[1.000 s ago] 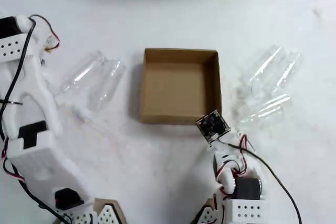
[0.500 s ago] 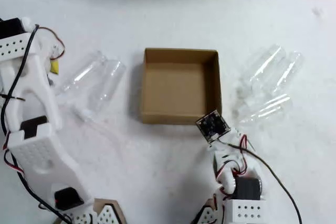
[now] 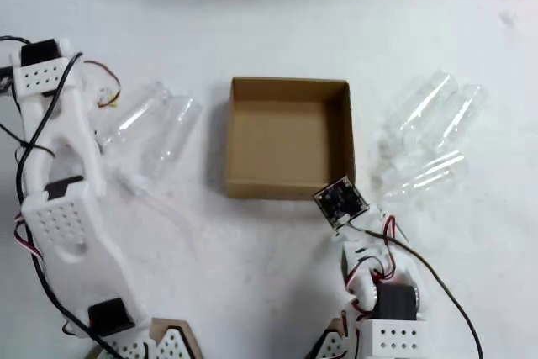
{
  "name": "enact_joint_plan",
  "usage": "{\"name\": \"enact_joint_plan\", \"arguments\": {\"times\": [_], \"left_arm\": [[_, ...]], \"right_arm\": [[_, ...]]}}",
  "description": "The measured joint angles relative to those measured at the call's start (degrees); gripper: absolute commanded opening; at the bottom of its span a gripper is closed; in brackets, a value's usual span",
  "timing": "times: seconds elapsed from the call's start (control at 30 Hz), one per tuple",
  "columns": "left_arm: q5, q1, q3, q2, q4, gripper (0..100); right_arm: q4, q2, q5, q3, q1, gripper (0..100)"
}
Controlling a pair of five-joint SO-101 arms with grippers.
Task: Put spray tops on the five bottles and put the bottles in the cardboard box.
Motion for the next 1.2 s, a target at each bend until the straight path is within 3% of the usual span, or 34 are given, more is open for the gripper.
{"name": "enact_joint_plan", "arguments": {"times": [0.47, 0.73, 1.2], "left_arm": [[3.2, -0.1, -1.2, 5.6, -3.7, 33], [3.6, -0.1, -6.4, 5.4, 0.7, 34], [7.6, 3.7, -2.3, 2.5, -1.7, 34]], "right_arm": [[0.0, 0.0, 0.0, 0.0, 0.0, 1.5], [0.0, 0.0, 0.0, 0.0, 0.0, 1.5], [0.0, 0.0, 0.0, 0.0, 0.0, 1.5]]}}
